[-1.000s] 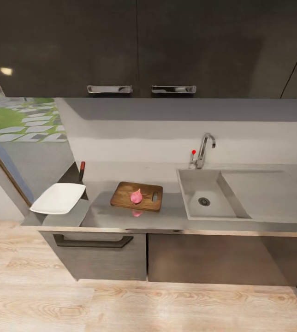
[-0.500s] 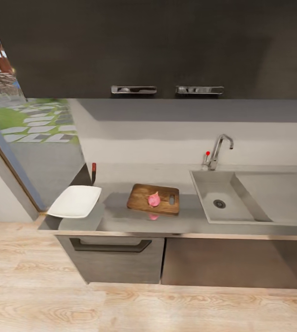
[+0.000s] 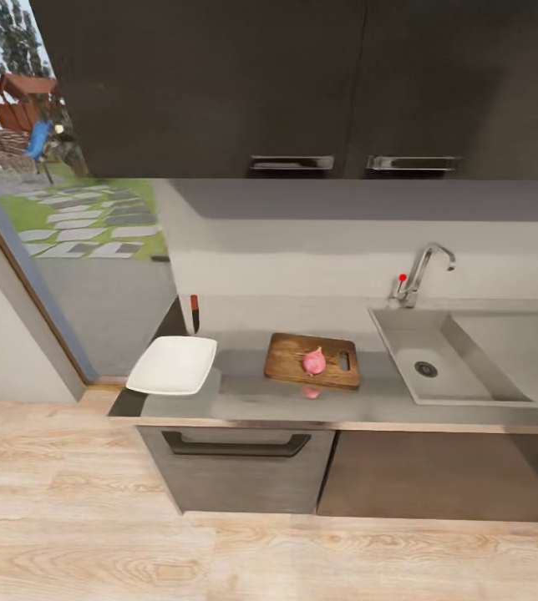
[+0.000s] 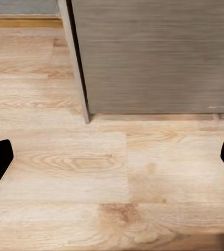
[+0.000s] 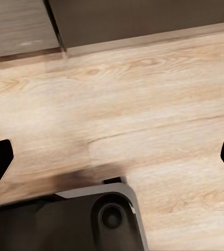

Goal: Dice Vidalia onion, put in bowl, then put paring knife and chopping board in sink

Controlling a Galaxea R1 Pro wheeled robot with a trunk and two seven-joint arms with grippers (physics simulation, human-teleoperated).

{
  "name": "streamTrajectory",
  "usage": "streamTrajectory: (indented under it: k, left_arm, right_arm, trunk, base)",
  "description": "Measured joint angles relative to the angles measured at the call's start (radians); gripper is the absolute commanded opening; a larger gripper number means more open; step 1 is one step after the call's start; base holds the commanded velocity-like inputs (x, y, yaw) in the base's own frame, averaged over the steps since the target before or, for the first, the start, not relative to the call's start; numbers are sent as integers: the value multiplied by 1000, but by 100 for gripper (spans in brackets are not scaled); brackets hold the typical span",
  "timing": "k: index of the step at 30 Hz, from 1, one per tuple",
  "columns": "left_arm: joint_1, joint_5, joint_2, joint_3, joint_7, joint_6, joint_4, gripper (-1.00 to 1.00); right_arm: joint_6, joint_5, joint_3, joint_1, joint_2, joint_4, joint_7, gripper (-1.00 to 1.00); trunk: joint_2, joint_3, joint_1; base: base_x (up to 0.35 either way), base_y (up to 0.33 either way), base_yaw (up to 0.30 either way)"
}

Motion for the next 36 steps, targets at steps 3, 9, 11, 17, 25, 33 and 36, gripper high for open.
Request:
streamTrajectory:
  k: [3,9,11,17,25,33,36]
  left_arm:
    - [0,0,0,0,0,0,3,100]
    - [0,0,0,0,0,0,5,100]
    - [0,0,0,0,0,0,5,100]
    - [0,0,0,0,0,0,6,100]
    - [0,0,0,0,0,0,6,100]
    - [0,0,0,0,0,0,6,100]
    - [0,0,0,0,0,1,6,100]
  right_arm:
    - [0,0,0,0,0,0,0,100]
    - [0,0,0,0,0,0,0,100]
    - [0,0,0,0,0,0,0,100]
    - [0,0,0,0,0,0,0,100]
    - [0,0,0,0,0,0,1,100]
    - [0,0,0,0,0,0,1,100]
    - [0,0,0,0,0,0,1,100]
  trunk:
    - [0,0,0]
    - [0,0,0]
    - [0,0,0]
    - [0,0,0]
    - [0,0,0]
    - [0,0,0]
    - [0,0,0]
  base:
    - [0,302,0]
    - [0,302,0]
    - [0,302,0]
    - [0,302,0]
    - [0,302,0]
    - [0,302,0]
    - [0,302,-14]
